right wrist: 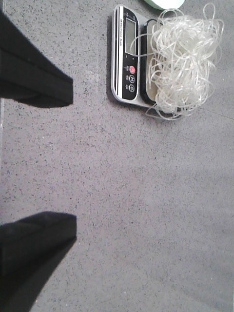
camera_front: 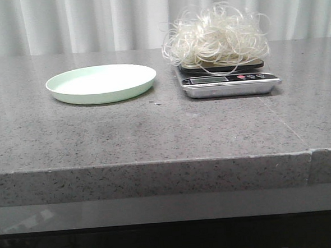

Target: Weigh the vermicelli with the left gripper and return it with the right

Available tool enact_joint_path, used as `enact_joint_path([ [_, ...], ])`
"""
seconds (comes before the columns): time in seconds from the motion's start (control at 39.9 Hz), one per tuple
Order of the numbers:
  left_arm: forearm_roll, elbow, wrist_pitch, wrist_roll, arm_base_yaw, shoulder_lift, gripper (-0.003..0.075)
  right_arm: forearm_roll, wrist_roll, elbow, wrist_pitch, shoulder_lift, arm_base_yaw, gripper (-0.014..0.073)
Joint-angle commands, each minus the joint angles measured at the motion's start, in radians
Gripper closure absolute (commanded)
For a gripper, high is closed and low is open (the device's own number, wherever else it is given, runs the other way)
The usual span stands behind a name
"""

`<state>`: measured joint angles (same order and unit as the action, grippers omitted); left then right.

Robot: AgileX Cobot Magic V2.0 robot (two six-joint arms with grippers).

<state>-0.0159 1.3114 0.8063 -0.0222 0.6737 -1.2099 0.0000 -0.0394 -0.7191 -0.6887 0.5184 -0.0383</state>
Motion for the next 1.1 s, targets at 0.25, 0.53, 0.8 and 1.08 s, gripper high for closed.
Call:
enact_joint_path([
  [0.25, 0.008, -0.298, -0.091, 0.072, 0.006, 0.364, 0.0261, 0.0, 0.01, -0.032, 0.062, 0.013, 0.008, 0.0023],
  [0.53, 0.082, -0.46, -0.082, 0.136, 0.006, 0.593, 0.0261, 0.0, 0.01, -0.032, 0.069, 0.013, 0.008, 0.0023],
  [0.8, 0.111, -0.496, -0.084, 0.141, 0.006, 0.653, 0.026, 0.02, 0.01, -0.031, 0.069, 0.013, 0.007, 0.0023],
  [1.08, 0.111, -0.496, -0.082, 0.141, 0.006, 0.653, 0.0261, 0.08, 0.094, -0.074, 0.06, 0.122, -0.103, 0.0023],
])
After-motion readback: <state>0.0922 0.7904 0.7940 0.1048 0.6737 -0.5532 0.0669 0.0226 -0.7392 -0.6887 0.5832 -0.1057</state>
